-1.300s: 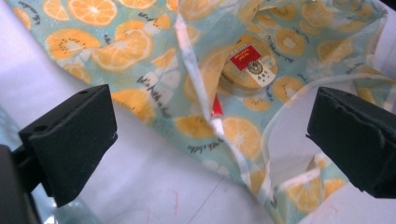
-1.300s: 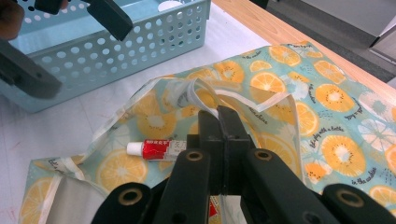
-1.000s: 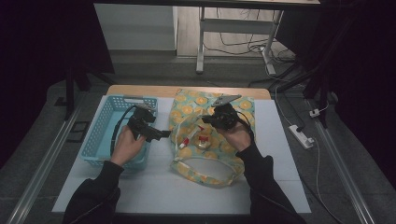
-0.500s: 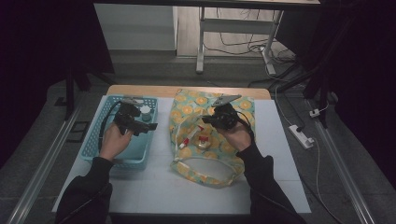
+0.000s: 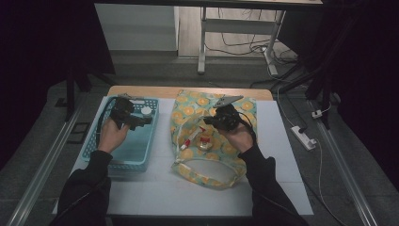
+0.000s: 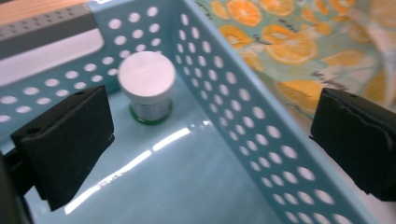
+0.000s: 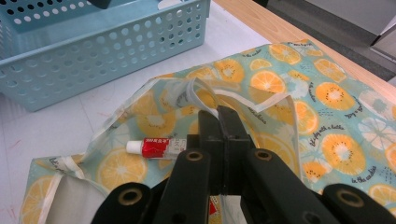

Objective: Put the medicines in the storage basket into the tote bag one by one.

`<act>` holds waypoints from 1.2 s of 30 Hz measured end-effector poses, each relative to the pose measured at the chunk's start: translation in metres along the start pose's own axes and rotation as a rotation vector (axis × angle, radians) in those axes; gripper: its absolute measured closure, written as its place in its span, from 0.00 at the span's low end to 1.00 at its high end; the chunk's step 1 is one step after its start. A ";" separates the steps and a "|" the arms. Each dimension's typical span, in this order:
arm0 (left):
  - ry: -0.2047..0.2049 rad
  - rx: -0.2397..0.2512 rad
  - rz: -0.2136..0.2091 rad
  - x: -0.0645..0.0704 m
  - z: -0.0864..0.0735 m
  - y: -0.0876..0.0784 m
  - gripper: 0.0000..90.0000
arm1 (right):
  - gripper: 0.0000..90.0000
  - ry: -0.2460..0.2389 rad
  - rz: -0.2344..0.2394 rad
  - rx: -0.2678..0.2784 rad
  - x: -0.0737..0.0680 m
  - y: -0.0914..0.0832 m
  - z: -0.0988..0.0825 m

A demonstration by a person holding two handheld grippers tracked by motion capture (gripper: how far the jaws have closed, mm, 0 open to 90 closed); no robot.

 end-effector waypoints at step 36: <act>-0.035 -0.159 0.107 -0.031 0.008 0.058 0.24 | 1.00 0.001 0.001 0.006 0.001 -0.002 0.001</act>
Point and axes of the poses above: each handheld gripper's, and its own axes: y roughly forward along the jaws, z roughly out of its top, x roughly to its right, the point moved 10 cm from there along y, roughly forward along the jaws, and after that the axes turned 5 degrees about z, right-handed, at the moved point
